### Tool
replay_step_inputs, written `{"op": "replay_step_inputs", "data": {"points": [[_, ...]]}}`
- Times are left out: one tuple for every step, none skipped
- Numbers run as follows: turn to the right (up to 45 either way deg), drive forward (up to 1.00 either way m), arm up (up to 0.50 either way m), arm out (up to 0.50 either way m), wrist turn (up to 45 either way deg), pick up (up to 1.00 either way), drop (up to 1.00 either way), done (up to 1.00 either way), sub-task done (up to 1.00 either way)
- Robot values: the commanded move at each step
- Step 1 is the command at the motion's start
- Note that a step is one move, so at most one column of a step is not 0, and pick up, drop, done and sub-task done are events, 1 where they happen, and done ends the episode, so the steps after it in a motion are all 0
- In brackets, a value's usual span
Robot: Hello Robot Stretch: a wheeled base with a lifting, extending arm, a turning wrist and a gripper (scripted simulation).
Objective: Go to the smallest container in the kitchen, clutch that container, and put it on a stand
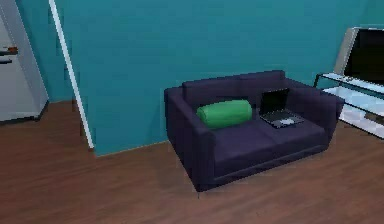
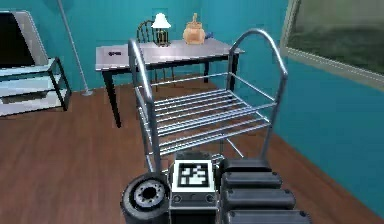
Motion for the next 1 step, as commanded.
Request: {"op": "replay_step_inputs", "data": {"points": [[-12.0,0.0,0.0,0.0,0.0,0.0,0.0,0.0,0.0]]}}
